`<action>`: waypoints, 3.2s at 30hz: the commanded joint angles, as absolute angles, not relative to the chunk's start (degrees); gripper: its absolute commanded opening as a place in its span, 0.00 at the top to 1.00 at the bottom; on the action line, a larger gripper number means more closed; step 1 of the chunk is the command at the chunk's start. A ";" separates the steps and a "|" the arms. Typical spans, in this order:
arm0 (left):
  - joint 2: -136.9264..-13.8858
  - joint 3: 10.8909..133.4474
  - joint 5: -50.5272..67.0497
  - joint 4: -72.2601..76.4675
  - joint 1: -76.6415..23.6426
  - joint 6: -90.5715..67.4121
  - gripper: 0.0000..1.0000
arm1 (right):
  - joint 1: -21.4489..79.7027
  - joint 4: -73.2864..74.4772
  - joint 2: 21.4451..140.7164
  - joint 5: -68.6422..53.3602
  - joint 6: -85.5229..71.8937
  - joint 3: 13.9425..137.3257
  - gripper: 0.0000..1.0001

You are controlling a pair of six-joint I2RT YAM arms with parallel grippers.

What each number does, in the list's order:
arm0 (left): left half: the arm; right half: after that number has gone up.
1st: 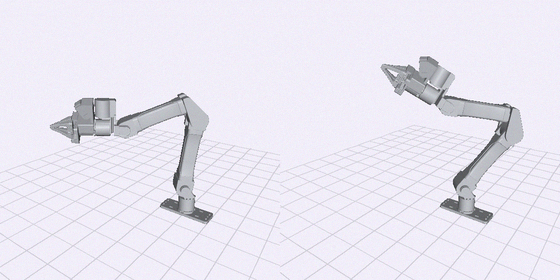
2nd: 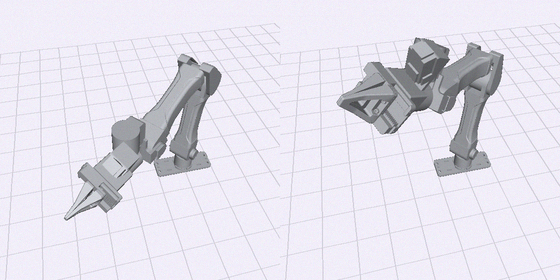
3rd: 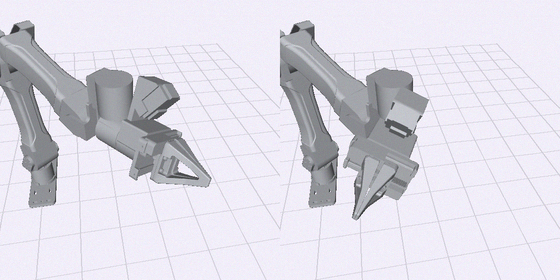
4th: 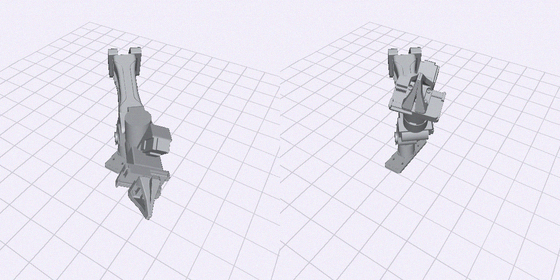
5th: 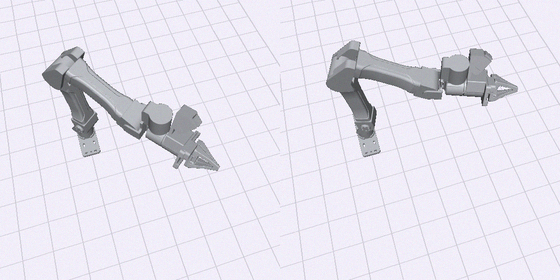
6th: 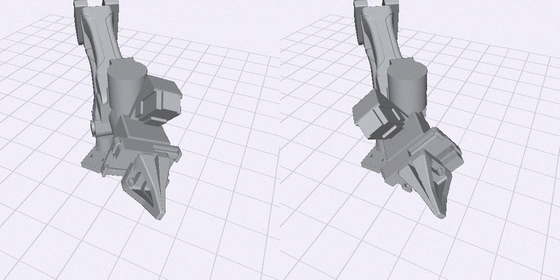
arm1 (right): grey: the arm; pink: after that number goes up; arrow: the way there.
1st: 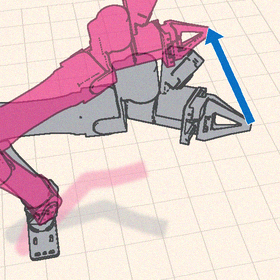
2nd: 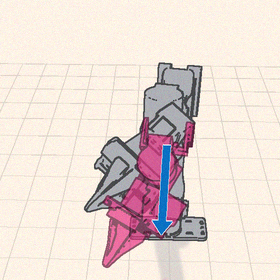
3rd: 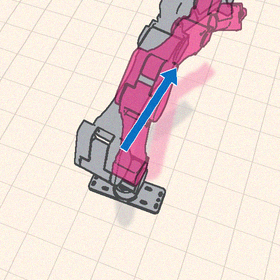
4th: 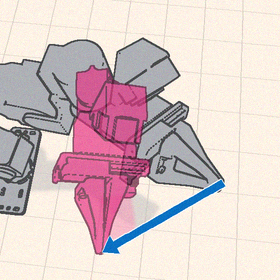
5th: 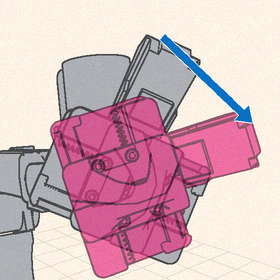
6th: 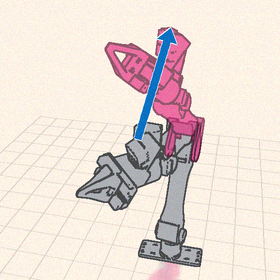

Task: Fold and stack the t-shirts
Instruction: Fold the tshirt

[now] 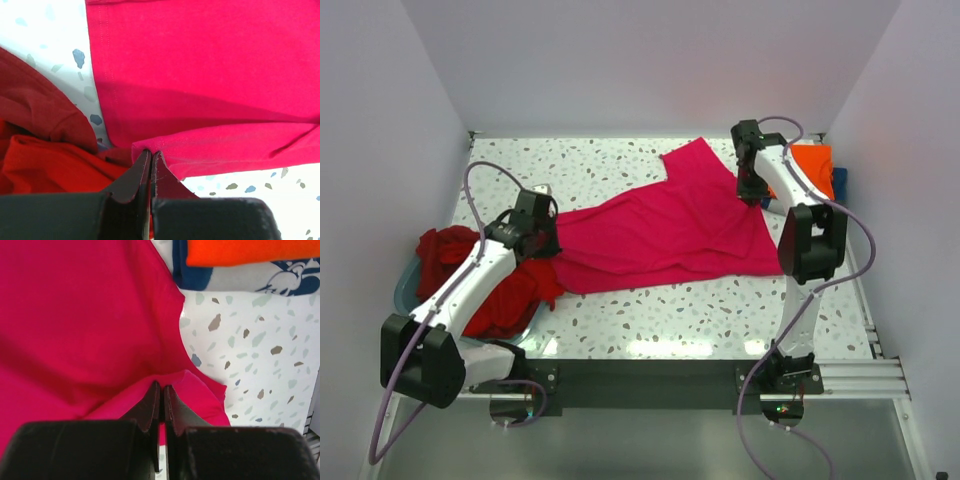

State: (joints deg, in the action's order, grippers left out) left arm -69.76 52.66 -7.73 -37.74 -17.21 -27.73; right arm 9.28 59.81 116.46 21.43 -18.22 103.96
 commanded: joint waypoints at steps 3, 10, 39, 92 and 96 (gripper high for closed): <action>-71.98 52.56 -6.07 -33.93 -15.03 -24.70 1.00 | 8.79 61.52 120.93 20.48 -16.00 110.47 1.00; -73.39 50.10 -6.67 -34.28 -13.10 -23.64 1.00 | 8.61 63.54 124.28 19.86 -15.91 115.05 1.00; -75.76 52.39 -13.63 -28.92 -37.09 -32.78 0.13 | -10.37 44.74 90.97 2.29 -17.31 62.93 0.11; -65.94 37.61 -13.52 -24.07 -44.82 -34.98 0.06 | -23.82 46.06 88.33 22.43 -17.14 61.70 0.98; -60.48 39.55 -19.42 -28.91 -44.65 -35.77 0.04 | -23.73 45.27 86.06 18.21 -16.26 61.52 0.55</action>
